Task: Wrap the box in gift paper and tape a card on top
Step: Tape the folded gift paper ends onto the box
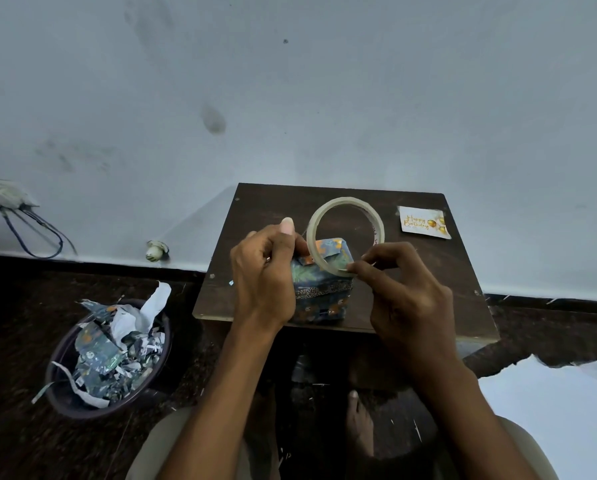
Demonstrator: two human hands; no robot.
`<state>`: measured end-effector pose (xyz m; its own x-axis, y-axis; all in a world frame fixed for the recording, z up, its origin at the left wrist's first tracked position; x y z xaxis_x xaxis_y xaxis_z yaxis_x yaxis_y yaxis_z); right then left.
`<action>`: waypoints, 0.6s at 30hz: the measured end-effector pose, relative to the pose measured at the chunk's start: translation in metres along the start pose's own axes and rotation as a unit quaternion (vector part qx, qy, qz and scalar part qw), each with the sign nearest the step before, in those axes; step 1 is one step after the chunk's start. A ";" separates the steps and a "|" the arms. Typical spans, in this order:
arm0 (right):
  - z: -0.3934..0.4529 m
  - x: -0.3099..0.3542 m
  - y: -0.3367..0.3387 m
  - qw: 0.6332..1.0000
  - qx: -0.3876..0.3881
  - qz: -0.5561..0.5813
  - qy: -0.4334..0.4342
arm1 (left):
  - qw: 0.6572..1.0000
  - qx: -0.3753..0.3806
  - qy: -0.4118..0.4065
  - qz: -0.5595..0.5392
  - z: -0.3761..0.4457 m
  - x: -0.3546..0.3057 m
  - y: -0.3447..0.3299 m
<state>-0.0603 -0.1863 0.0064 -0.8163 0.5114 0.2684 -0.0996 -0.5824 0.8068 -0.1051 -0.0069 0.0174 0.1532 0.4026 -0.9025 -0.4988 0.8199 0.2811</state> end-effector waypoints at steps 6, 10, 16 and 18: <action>0.001 0.000 0.002 1.000 0.005 -0.009 0.001 | 1.000 -0.003 0.017 0.002 0.005 -0.004 -0.002; 0.001 0.001 0.003 1.000 0.013 -0.013 -0.004 | 1.000 -0.005 0.018 -0.005 0.005 -0.004 -0.002; 0.002 0.001 0.005 1.000 0.016 -0.014 -0.004 | 1.000 0.005 0.015 -0.017 0.005 -0.004 -0.001; 0.002 0.001 0.005 1.000 0.017 -0.015 -0.005 | 1.000 0.006 0.014 -0.014 0.005 -0.004 -0.002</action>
<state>-0.0608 -0.1874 0.0113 -0.8076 0.5349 0.2482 -0.1052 -0.5448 0.8319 -0.1005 -0.0077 0.0221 0.1425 0.3676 -0.9190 -0.4842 0.8357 0.2592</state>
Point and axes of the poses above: each hand's wrist, its own z-axis towards the middle knuckle, its own y-axis out of the back of the hand, x = y × z, the point moved 1 cm from there along z, towards the middle knuckle, and after that the axes turned 15 degrees about x, right-handed, at the moved point
